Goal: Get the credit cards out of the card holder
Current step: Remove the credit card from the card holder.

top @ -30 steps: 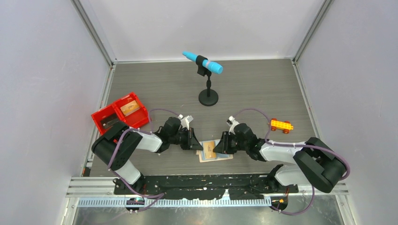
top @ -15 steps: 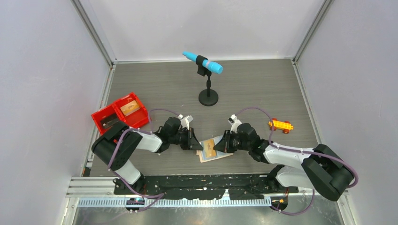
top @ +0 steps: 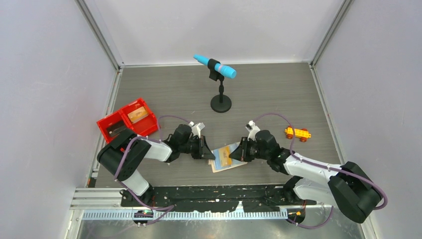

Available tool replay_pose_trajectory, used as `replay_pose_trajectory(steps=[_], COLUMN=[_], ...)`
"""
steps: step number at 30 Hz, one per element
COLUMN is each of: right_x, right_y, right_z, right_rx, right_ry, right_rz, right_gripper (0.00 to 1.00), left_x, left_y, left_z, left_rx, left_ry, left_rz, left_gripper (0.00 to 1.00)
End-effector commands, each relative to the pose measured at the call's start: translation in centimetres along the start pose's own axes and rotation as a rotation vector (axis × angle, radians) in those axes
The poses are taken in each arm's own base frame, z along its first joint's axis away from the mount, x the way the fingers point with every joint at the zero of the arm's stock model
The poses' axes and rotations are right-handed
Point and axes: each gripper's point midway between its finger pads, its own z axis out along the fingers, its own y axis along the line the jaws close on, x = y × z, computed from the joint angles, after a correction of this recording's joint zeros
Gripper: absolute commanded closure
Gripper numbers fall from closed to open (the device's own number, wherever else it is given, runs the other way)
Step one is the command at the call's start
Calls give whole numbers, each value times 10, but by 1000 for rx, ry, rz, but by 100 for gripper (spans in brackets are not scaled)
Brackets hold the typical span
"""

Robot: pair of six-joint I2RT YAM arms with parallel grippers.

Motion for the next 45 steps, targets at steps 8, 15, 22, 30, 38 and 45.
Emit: replay_pose_trajectory(steps=[8,15,22,30,38,45], right_x=[-11,-22,-34,-53,-62,-64], right_y=[0,-3,22,66,86,87], right_z=[-15,-34,-47,-64,-76,-78], right_rx=[29,79,5,-209,-384,-403], right_ry=[-30,-79,-127,-241,-330,-354], right_rz=[-15,-14,9,88,189,204], right_gripper=[95,95,95,95,95,95], left_x=[19,7,-8,-19,-24,-25], left_y=[28,-2,-43,-90,-134,-147], left_z=[-4,-11,-23,-40,-49,-48], left_rx=[-104,-21,81,206,369,448], left_ry=[39,11,-25,-75,-108,-122], left_rz=[-7,5,30,68,52,26], left_gripper=[88,87,78,69,67,65])
